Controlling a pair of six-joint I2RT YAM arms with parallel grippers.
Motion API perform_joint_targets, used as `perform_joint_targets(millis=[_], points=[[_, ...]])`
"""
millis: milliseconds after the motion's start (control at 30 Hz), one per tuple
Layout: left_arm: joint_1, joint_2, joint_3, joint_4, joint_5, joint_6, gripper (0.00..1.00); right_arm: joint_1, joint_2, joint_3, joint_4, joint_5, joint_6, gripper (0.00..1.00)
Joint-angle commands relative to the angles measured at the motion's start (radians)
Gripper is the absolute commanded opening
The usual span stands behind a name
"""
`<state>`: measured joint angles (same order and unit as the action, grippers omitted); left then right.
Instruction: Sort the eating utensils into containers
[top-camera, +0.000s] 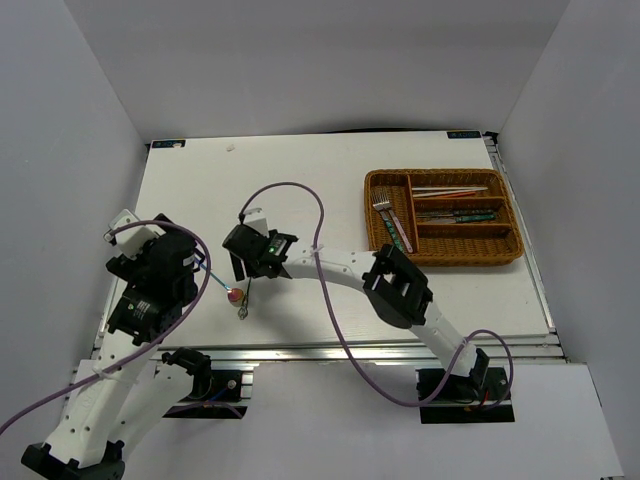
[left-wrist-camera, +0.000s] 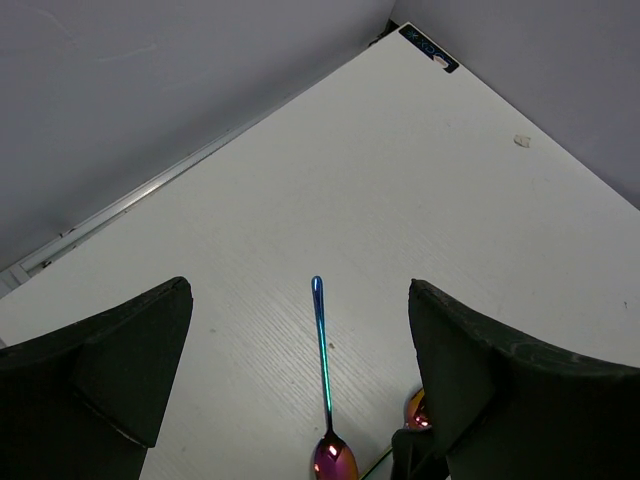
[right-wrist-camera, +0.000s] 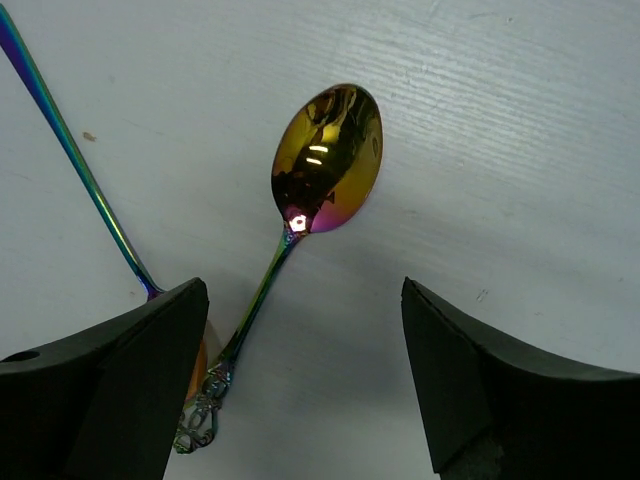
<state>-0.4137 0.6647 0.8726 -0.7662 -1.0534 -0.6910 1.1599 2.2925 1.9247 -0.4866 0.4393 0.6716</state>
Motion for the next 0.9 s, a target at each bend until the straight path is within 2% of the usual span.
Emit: perform_joint_targets(millis=[0,167,300,533,667,767,867], points=[[0.004,0.006,-0.001,0.024,-0.011,0.01,0.98,0.007,0.001,0.057,-0.09,0.038,-0.009,0.8],[0.004,0.001,-0.003,0.03,-0.002,0.021,0.98,0.014,0.047,0.065,-0.078,-0.008,-0.012,0.7],[0.004,-0.005,-0.004,0.033,0.009,0.027,0.98,0.014,0.139,0.19,-0.155,-0.033,-0.02,0.69],[0.004,-0.014,-0.007,0.041,0.021,0.036,0.98,0.012,0.168,0.155,-0.116,-0.051,0.003,0.67],[0.004,-0.014,-0.007,0.041,0.021,0.039,0.98,0.011,0.159,0.1,-0.168,-0.005,0.005,0.49],[0.004,-0.022,-0.007,0.042,0.023,0.039,0.98,-0.002,0.116,0.001,-0.172,0.004,-0.016,0.42],[0.003,-0.03,-0.009,0.044,0.024,0.041,0.98,-0.015,0.093,-0.047,-0.204,0.012,-0.058,0.38]])
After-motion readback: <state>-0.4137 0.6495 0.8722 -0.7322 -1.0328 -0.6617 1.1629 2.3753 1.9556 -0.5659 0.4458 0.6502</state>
